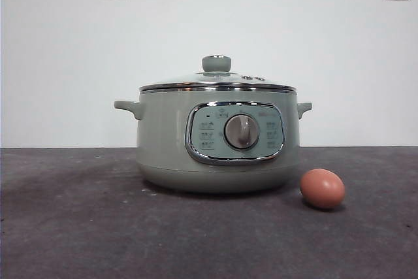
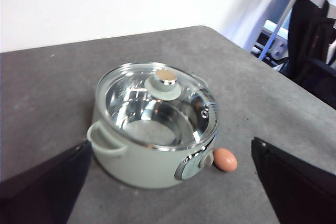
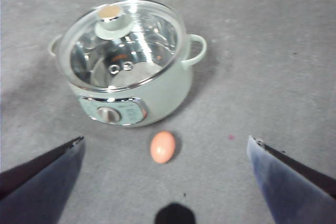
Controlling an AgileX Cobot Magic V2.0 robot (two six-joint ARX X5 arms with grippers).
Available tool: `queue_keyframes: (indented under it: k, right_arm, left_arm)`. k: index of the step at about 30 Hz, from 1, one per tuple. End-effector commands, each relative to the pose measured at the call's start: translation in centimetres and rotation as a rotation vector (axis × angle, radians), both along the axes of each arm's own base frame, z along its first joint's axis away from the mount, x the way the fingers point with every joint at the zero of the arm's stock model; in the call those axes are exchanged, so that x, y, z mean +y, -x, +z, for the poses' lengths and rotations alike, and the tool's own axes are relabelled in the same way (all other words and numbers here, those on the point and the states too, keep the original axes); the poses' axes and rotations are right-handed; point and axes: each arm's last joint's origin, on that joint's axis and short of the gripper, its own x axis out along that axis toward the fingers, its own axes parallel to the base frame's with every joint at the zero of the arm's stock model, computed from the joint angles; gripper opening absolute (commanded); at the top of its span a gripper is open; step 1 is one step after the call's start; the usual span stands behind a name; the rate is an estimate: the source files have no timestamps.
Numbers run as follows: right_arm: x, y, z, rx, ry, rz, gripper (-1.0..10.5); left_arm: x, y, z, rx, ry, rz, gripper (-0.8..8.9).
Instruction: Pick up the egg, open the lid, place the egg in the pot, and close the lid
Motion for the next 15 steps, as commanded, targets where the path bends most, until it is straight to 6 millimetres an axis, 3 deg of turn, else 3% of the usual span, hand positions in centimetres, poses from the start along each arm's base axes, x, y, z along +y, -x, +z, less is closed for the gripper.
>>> queue_keyframes:
  k: [1, 7, 15]
  right_arm:
    - [0.0, -0.1, 0.1, 0.001, -0.014, 0.008, 5.6]
    - [0.1, -0.6, -0.1, 0.030, -0.012, 0.008, 5.6]
    - [0.1, -1.1, -0.5, 0.081, -0.010, 0.009, 5.6]
  left_arm:
    - [-0.7, -1.2, 0.5, -0.015, -0.002, -0.041, 6.37]
    - [-3.1, -5.2, 1.5, 0.003, -0.032, -0.122, 6.37]
    - [-9.0, -12.0, 2.1, -0.002, -0.207, -0.140, 6.37]
